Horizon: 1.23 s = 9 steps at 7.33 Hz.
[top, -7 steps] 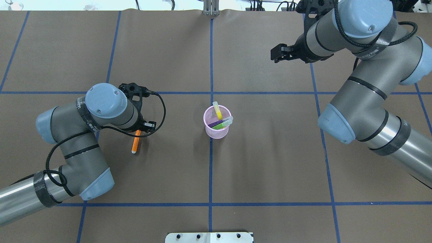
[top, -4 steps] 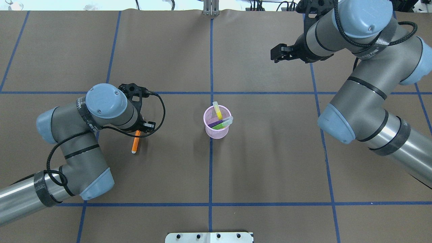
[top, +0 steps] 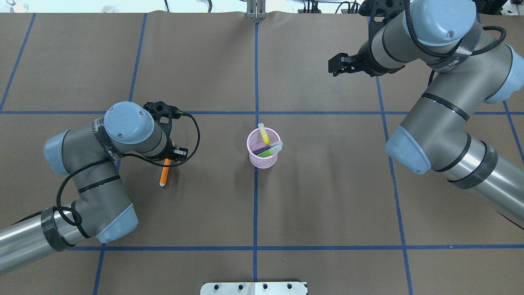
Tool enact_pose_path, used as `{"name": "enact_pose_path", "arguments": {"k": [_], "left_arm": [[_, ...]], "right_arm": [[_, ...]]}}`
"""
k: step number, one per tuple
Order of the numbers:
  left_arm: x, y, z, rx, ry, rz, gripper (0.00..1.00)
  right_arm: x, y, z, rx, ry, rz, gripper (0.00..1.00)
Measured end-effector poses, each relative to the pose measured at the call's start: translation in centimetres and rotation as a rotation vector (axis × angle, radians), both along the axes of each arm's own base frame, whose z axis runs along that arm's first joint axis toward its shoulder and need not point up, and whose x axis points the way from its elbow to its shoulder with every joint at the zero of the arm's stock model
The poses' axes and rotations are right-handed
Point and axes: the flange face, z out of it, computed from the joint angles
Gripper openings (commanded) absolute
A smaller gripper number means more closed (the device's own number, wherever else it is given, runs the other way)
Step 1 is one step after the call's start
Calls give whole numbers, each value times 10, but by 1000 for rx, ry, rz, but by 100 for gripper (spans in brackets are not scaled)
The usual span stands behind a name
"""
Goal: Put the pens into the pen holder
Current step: 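Lower the left gripper onto the orange pen and grasp it, then lift the orange pen and carry it with the left gripper over the pink cup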
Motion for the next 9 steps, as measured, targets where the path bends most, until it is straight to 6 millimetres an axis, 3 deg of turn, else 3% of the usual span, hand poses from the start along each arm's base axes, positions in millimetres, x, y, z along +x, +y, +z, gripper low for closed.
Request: {"name": "enact_pose_path", "arguments": {"k": [4, 5, 7, 9], "left_arm": [[-4, 1, -11, 21, 21, 2, 0], [-11, 1, -30, 79, 51, 17, 0], [-39, 4, -90, 321, 174, 56, 0], [-57, 14, -137, 537, 408, 34, 0]], "right_arm": [[0, 1, -1, -3, -3, 2, 99], [0, 1, 0, -4, -3, 3, 99], [-1, 1, 0, -4, -4, 3, 99], [-2, 2, 0, -4, -3, 3, 99]]}}
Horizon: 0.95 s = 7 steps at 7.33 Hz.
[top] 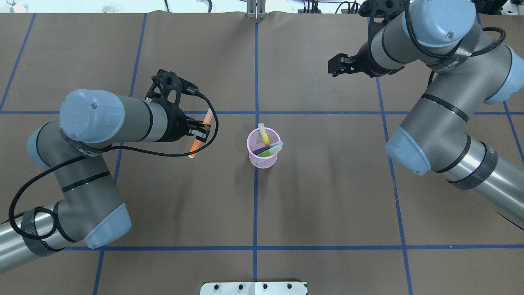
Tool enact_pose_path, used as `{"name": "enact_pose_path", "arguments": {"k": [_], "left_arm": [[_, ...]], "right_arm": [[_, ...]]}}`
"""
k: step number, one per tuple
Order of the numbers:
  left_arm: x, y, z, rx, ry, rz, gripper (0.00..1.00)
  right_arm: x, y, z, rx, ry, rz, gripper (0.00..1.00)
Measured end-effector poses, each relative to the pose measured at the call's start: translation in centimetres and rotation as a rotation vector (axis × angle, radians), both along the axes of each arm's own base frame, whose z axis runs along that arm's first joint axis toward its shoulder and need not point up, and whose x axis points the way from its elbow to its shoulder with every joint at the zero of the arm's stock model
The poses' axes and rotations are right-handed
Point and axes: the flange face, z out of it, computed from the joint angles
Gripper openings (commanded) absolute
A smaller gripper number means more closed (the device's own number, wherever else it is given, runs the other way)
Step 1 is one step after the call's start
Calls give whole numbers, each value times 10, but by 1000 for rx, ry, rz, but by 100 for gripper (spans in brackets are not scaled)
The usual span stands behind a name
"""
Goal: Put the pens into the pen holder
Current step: 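Lift the orange pen and carry it with the left gripper over the pink cup, then lower the orange pen into the pink cup and open the left gripper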
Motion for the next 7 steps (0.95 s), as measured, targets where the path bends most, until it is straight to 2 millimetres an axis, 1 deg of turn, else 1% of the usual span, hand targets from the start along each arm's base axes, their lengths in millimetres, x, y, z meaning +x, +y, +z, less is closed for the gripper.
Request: {"name": "enact_pose_path", "arguments": {"k": [1, 2, 3, 4, 5, 6, 7], "left_arm": [[-5, 2, -11, 86, 128, -26, 0], [1, 4, -11, 167, 246, -73, 0], [18, 9, -9, 230, 350, -115, 0], [43, 12, -7, 276, 437, -155, 0], [64, 17, -8, 318, 482, -186, 0], [78, 21, -6, 352, 492, -210, 0], [86, 21, -3, 370, 490, -224, 4]], "right_arm": [[-1, 0, 0, 2, 3, 2, 99], [-2, 1, 0, 3, 4, 2, 99], [-3, 1, 0, 4, 5, 2, 99], [-3, 1, 0, 5, 6, 2, 99], [-3, 1, 0, 6, 6, 1, 99], [-3, 1, 1, 5, 7, 2, 99], [-4, 1, 1, 5, 7, 2, 99]]}}
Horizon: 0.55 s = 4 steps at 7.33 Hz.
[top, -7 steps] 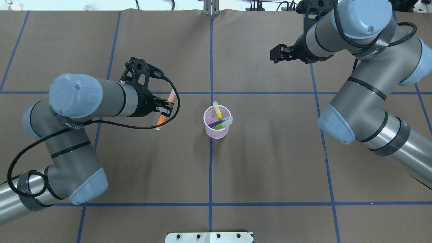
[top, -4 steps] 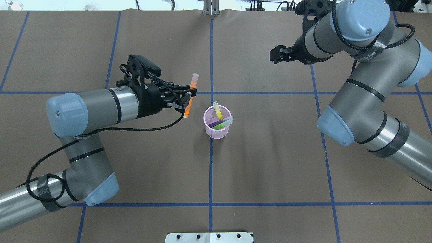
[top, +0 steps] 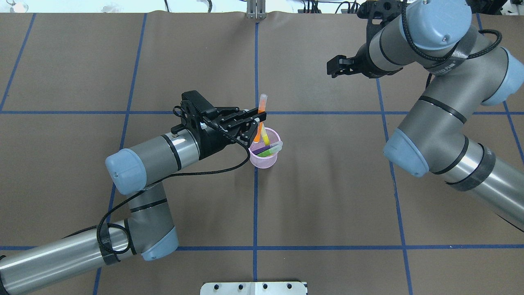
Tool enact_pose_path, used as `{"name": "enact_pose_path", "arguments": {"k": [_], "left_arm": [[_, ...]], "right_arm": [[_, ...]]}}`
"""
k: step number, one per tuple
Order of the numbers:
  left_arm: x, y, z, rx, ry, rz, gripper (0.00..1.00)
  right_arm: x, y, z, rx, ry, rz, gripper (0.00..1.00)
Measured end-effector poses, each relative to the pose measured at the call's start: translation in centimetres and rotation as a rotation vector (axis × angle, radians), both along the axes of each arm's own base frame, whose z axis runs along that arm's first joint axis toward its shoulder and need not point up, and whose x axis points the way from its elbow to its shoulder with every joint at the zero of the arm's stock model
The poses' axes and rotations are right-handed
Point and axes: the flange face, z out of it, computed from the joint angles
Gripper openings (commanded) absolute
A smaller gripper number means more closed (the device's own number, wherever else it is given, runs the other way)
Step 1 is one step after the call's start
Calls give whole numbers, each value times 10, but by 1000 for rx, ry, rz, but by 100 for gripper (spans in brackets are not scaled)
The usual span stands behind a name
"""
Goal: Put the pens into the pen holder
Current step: 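Lower the orange pen into the pink cup and open the left gripper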
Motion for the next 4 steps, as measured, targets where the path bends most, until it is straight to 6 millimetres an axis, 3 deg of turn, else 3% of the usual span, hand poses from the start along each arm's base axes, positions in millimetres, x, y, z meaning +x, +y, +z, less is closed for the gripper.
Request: {"name": "enact_pose_path", "arguments": {"k": [1, 2, 3, 4], "left_arm": [[4, -1, 3, 6, -7, -8, 46], [6, -1, 5, 8, -12, -10, 79], [7, -1, 6, 9, -13, -12, 99], [7, -1, 7, 9, -14, -12, 99]], "right_arm": [[0, 0, 0, 0, 0, 0, 99], [0, 0, 0, 1, 0, -1, 99], [0, 0, 0, 1, 0, -1, 99], [0, 0, 0, 1, 0, 0, 99]]}}
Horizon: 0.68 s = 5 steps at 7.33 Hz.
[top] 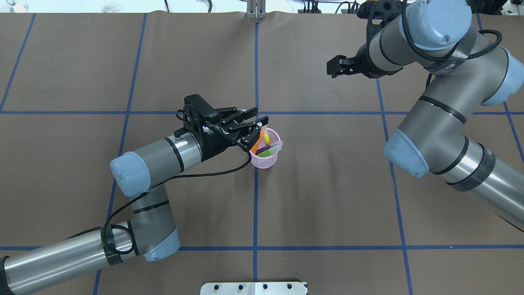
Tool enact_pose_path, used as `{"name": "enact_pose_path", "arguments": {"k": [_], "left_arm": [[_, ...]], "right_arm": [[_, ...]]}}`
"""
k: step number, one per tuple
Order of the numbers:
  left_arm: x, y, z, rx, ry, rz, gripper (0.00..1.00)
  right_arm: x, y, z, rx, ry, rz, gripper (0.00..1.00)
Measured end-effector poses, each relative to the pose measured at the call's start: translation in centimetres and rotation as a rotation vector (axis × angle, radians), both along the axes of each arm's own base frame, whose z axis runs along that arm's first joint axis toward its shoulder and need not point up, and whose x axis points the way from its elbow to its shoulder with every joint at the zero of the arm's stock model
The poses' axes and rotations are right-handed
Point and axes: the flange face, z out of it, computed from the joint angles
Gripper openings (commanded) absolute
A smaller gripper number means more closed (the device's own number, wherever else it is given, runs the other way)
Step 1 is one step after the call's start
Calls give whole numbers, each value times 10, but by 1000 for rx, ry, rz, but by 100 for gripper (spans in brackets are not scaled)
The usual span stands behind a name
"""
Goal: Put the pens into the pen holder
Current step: 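Lower the orange pen into the pink cup and open the left gripper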
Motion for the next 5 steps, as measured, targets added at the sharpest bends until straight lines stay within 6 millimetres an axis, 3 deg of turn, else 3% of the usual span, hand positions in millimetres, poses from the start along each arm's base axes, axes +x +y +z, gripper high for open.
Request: {"name": "enact_pose_path", "arguments": {"k": [5], "left_arm": [[-1, -3, 7, -6, -39, 15, 98]], "right_arm": [[2, -1, 2, 12, 9, -15, 99]]}}
